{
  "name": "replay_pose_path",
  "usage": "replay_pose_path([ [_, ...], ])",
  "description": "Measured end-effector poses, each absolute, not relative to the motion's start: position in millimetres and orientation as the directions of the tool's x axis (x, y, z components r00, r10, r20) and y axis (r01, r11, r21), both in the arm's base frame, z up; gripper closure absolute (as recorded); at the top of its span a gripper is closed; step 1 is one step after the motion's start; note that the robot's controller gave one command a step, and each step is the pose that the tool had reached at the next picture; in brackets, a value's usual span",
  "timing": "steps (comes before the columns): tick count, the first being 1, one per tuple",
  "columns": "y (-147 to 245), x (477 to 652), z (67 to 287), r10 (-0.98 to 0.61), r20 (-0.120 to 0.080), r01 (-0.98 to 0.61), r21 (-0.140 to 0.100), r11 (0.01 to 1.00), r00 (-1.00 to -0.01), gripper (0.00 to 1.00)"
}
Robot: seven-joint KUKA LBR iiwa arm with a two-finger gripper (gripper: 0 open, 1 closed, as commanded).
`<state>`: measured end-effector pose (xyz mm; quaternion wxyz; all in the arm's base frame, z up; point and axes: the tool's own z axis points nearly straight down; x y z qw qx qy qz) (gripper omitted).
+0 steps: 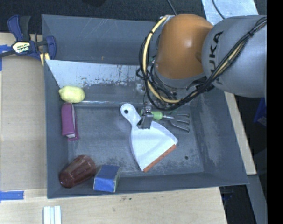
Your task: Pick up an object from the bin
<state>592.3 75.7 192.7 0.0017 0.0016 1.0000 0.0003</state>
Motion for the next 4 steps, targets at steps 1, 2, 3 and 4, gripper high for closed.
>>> replay_pose_path([
  [1, 75.7, 592.3, 192.7, 0.003, -0.004, 0.003, 0.001, 1.000, -1.000, 0.00],
  [2, 78.7, 597.7, 184.6, 0.013, -0.008, 0.013, 0.001, 1.000, -1.000, 0.00],
  [3, 81.1, 597.3, 167.0, -0.008, -0.002, -0.008, 0.001, 1.000, -1.000, 0.00],
  [4, 60.5, 576.7, 214.8, -0.004, -0.007, -0.004, 0.001, 1.000, -1.000, 0.00],
])
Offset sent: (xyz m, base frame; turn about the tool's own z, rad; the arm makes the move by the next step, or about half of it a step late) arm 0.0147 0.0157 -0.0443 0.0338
